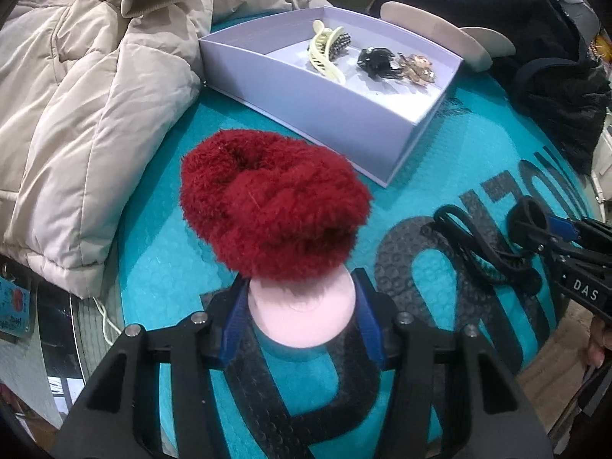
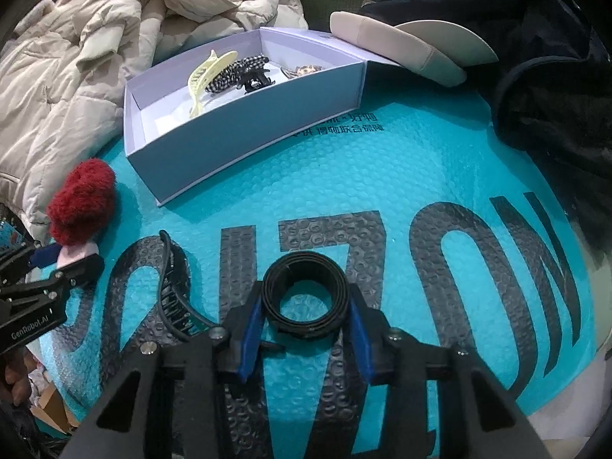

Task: Organize objects
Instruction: 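Grasp the pink round compact with the left tool while the right tool grasps the coiled black band, then carry the pink compact and coiled black band over the lavender box with both tools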

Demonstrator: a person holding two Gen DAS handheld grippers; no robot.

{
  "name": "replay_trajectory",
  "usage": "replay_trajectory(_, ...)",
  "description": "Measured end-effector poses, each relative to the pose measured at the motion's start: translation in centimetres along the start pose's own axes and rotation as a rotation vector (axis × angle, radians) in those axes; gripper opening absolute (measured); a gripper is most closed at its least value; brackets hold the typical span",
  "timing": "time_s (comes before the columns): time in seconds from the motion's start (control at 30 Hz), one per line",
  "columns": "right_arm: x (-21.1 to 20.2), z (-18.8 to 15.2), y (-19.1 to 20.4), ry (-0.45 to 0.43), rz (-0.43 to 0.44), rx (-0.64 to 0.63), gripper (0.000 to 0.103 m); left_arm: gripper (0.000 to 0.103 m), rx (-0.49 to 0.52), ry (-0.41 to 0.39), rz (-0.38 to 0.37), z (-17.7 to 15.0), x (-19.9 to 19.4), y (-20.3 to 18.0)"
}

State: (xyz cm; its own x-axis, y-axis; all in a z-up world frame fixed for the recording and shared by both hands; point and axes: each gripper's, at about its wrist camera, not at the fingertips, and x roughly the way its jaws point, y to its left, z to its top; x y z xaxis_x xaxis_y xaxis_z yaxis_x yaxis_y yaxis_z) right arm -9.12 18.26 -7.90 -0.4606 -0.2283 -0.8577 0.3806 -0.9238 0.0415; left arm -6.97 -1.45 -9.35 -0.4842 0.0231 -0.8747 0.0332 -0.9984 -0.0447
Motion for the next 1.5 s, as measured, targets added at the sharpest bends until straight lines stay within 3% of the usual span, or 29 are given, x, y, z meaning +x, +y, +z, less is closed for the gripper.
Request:
replay_trajectory(0.2,-2.2,-0.5,0.7,-0.046,0.03,-0.016,0.041,0.05,0.009,0.012,-0.084,-1.0,-2.0,-0.7)
replay_trajectory(0.37,-3.3,-1.4,1.7,-0.065,0.071,-0.039,0.041,0.05,0.03,0.008,-0.106,-1.9,-3.2,-1.7)
replay_trajectory(0.9,-5.2,-3.4,3.6,-0.086,0.161,-0.097,0.041,0.05,0.062,-0.003,-0.096,-3.0,-5.6,-3.7)
replay_trajectory(1.5,-7.9,-3.0,3.6,-0.134,0.188,-0.144,0.041,0.05,0.108,-0.036,-0.075,-0.8,-8.2,-5.9)
